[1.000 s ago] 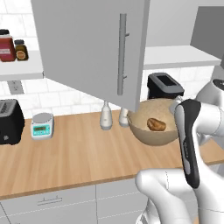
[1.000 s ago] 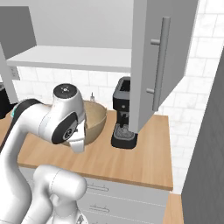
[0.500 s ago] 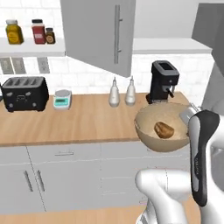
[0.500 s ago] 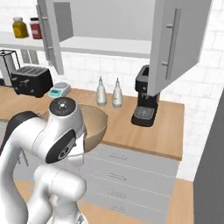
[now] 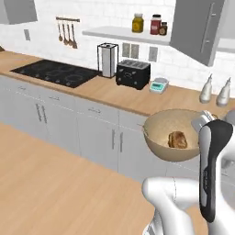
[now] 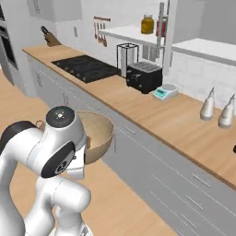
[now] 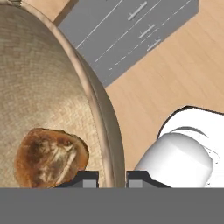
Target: Open the cabinet, pick up the bread from the cabinet and place it in the basket. Then move the basket to the dining counter.
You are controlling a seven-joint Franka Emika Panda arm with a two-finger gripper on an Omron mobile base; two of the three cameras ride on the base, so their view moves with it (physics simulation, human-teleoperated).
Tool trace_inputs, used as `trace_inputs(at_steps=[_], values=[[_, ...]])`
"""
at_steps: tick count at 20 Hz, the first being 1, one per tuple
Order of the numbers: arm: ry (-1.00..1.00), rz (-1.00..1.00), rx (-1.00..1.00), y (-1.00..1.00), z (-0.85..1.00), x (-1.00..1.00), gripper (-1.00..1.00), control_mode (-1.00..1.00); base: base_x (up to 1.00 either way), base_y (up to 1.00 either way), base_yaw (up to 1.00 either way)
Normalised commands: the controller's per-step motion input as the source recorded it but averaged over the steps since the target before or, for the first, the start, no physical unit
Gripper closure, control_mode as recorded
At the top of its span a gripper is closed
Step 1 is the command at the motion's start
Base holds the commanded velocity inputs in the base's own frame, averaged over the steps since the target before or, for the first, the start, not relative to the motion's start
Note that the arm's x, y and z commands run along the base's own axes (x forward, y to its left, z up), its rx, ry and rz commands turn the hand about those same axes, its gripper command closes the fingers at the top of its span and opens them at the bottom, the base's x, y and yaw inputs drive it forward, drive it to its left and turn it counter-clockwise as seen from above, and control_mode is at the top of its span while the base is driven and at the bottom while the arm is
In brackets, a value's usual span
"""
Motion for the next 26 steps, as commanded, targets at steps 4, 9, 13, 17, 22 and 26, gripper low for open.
trace_inputs(at_steps=[4,9,13,17,22,26], values=[[0.00,0.00,0.00,0.00,0.00,0.00,1.00,1.00,-0.30,0.00,1.00],[0.00,0.00,0.00,0.00,0.00,0.00,1.00,1.00,-0.35,0.00,1.00],[0.00,0.00,0.00,0.00,0.00,0.00,1.00,1.00,-0.91,0.00,0.79],[0.00,0.00,0.00,0.00,0.00,0.00,1.00,1.00,-1.00,0.00,0.45],[0.00,0.00,0.00,0.00,0.00,0.00,1.00,1.00,-0.11,0.86,0.33],[0.00,0.00,0.00,0.00,0.00,0.00,1.00,1.00,0.34,1.00,0.28]])
